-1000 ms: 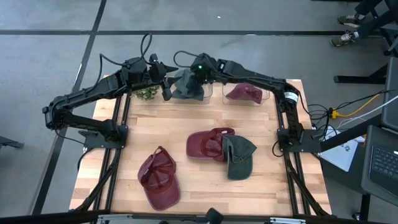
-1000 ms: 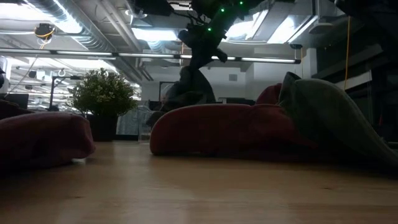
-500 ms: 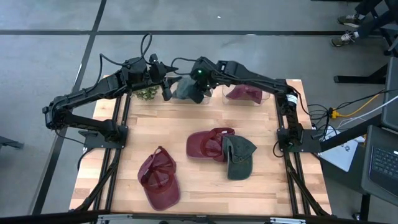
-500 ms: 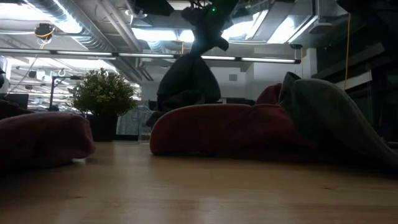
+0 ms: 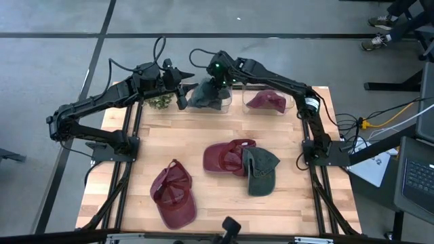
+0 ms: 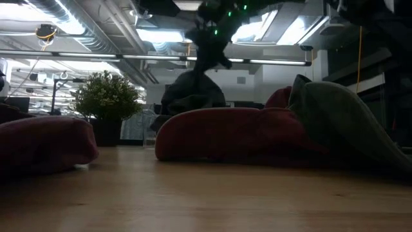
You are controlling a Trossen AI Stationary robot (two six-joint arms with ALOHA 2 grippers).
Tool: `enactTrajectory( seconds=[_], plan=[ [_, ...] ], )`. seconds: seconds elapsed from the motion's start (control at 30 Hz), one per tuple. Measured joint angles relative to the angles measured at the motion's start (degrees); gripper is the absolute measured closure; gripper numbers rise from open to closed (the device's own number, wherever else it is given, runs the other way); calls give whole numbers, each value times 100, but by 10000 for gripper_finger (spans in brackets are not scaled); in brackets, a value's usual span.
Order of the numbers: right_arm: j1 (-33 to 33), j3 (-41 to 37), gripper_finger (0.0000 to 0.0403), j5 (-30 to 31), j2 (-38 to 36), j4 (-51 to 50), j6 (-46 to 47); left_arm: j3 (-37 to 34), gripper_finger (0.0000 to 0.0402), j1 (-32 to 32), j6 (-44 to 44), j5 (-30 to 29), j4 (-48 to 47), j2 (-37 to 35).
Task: Pick & Place hat
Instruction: Put the top gray cap on the gray cap into the left transparent bin
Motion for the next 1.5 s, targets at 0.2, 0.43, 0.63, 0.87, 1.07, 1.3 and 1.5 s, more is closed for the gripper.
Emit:
enactTrajectory(
  seconds=[0.2, 0.43, 0.63, 0.87, 1.07, 1.3, 1.5],
  plan=[
    [-194, 0, 393, -115, 394, 136, -11, 0, 231, 0, 1, -1, 0, 0],
    [-182, 0, 393, -584, 631, -113, -110, 0, 231, 0, -1, -2, 0, 0],
    [-176, 0, 393, -790, 662, -358, -370, 0, 231, 0, -4, -2, 0, 0],
    [-159, 0, 389, -1673, 657, -958, -549, 0, 231, 0, 4, -2, 0, 0],
    [-74, 0, 372, -1802, 629, -949, -818, 0, 231, 0, 5, -2, 0, 0],
    [-62, 11, 321, -1805, 552, -1051, -1470, 0, 231, 0, 9, -4, 0, 0],
    [-69, 669, 250, -1847, 513, -1676, -1982, 0, 231, 0, 9, -4, 0, 0]
  ],
)
